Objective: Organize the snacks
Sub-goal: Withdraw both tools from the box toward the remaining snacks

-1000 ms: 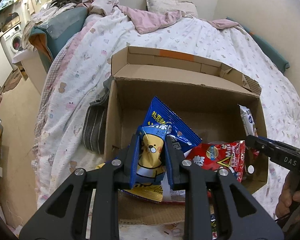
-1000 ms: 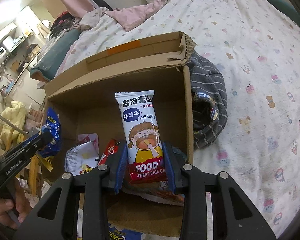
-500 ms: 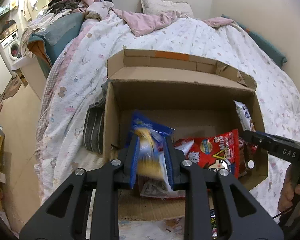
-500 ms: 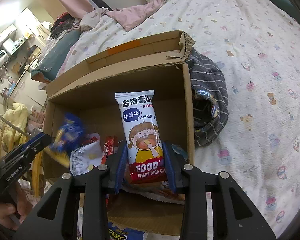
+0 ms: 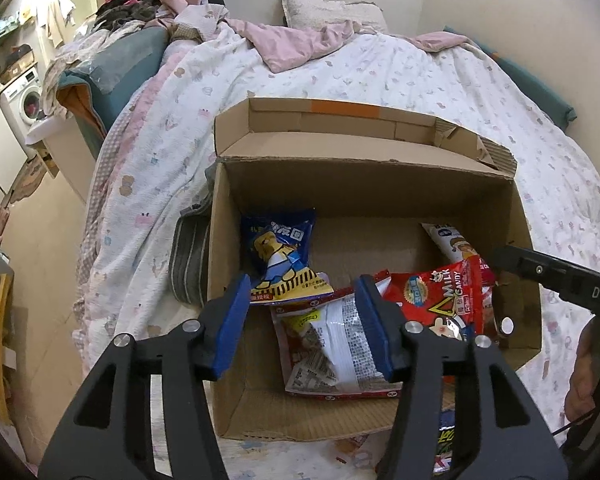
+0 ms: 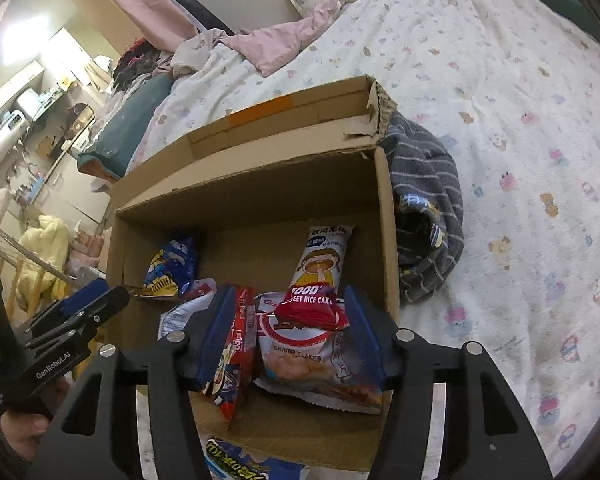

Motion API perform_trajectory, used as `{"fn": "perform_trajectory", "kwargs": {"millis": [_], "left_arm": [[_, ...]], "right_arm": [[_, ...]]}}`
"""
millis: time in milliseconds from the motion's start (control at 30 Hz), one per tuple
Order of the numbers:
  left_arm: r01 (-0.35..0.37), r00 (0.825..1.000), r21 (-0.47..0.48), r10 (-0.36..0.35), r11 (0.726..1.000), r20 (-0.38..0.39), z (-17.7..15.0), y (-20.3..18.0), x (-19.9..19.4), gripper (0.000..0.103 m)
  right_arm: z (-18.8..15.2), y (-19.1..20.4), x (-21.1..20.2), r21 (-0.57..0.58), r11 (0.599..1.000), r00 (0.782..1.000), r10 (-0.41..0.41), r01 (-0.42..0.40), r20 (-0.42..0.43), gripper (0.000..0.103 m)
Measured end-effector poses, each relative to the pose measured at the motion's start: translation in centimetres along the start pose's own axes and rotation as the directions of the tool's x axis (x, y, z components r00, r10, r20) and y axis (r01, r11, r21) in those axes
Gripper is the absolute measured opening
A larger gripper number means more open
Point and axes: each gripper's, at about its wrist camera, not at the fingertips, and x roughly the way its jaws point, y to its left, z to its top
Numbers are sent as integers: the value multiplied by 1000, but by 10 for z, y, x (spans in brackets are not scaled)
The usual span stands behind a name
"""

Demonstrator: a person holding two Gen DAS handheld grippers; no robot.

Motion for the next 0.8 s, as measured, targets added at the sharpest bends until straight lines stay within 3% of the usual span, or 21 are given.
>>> {"fn": "perform_trajectory", "kwargs": {"millis": [133, 800], "left_arm": [[35, 999, -20, -35, 999, 1, -1, 3, 0, 78], [-18, 1000, -7, 18, 1000, 9, -23, 3, -27, 79]], "right_arm": [[1, 0, 1, -2, 1000, 1000, 0, 0, -2, 59], [-5, 13, -32, 2, 1000, 998, 30, -30, 55, 59]]}}
